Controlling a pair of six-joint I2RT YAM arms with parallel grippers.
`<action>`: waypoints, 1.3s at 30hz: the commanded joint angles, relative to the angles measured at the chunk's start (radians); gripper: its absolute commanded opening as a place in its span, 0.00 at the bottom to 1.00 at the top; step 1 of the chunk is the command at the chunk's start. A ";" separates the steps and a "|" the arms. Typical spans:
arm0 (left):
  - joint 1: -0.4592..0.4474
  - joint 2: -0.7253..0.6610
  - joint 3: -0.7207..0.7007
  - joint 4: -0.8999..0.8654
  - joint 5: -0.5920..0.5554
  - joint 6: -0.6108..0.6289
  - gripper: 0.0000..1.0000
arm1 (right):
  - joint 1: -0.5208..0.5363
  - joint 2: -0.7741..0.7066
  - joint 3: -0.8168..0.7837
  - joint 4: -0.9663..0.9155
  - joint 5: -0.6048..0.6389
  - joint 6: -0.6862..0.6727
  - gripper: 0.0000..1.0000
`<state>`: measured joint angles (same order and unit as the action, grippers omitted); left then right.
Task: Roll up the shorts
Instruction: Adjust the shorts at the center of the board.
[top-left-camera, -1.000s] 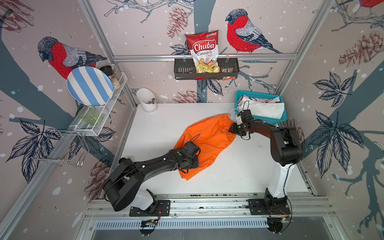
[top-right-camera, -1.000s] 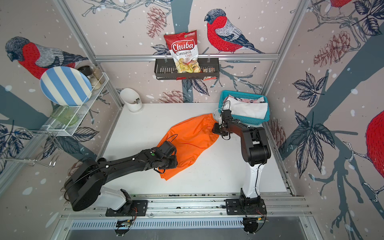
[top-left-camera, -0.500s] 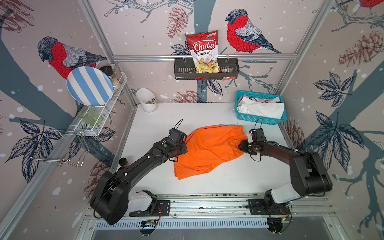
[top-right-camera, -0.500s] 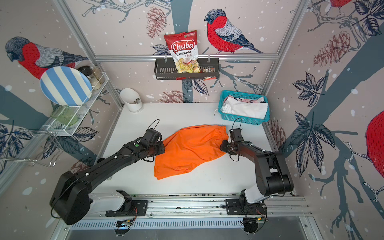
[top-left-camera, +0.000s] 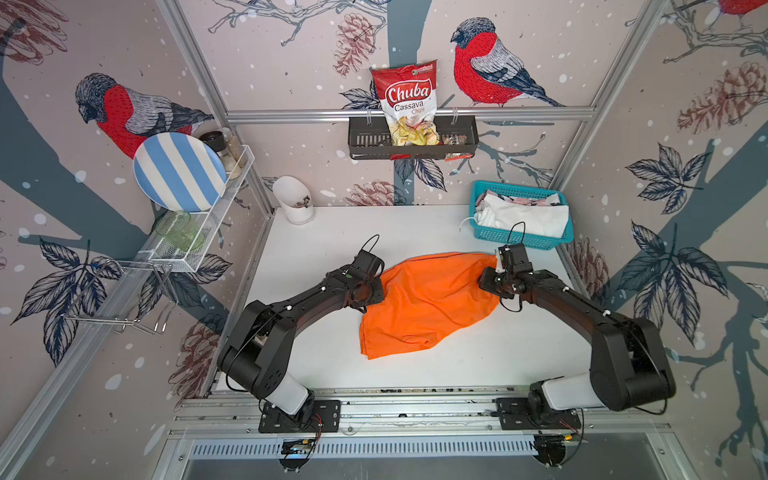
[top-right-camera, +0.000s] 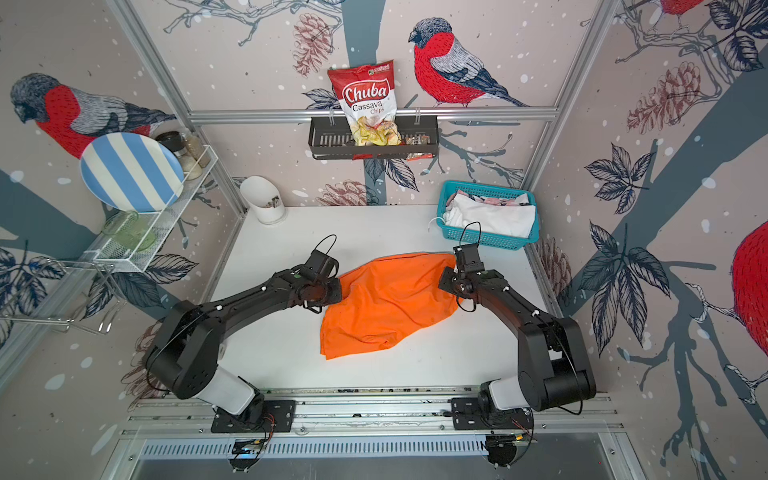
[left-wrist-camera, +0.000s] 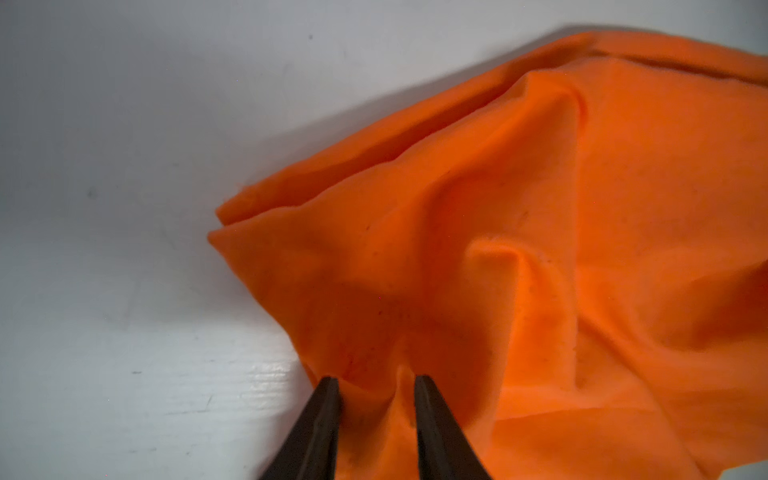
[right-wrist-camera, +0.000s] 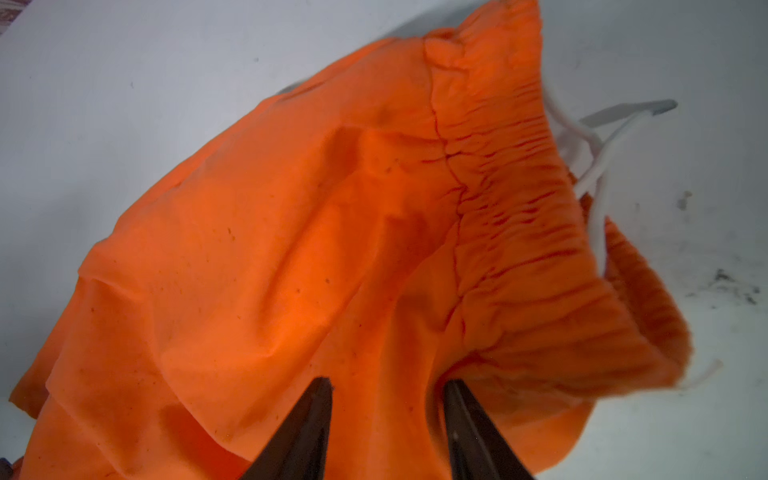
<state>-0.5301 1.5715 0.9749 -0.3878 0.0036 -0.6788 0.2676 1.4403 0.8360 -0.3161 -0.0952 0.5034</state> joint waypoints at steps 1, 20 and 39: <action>0.009 0.030 0.048 0.001 0.006 0.034 0.35 | 0.007 0.006 -0.017 -0.021 -0.017 -0.008 0.49; 0.198 0.398 0.244 0.022 0.064 0.142 0.34 | -0.031 0.044 -0.245 0.075 -0.058 0.013 0.48; 0.325 0.857 1.072 -0.193 0.120 0.278 0.36 | 0.518 -0.182 -0.142 0.144 -0.281 0.274 0.51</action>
<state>-0.2123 2.4165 1.9999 -0.5209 0.1040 -0.4450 0.8120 1.2907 0.6720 -0.1207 -0.3576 0.8062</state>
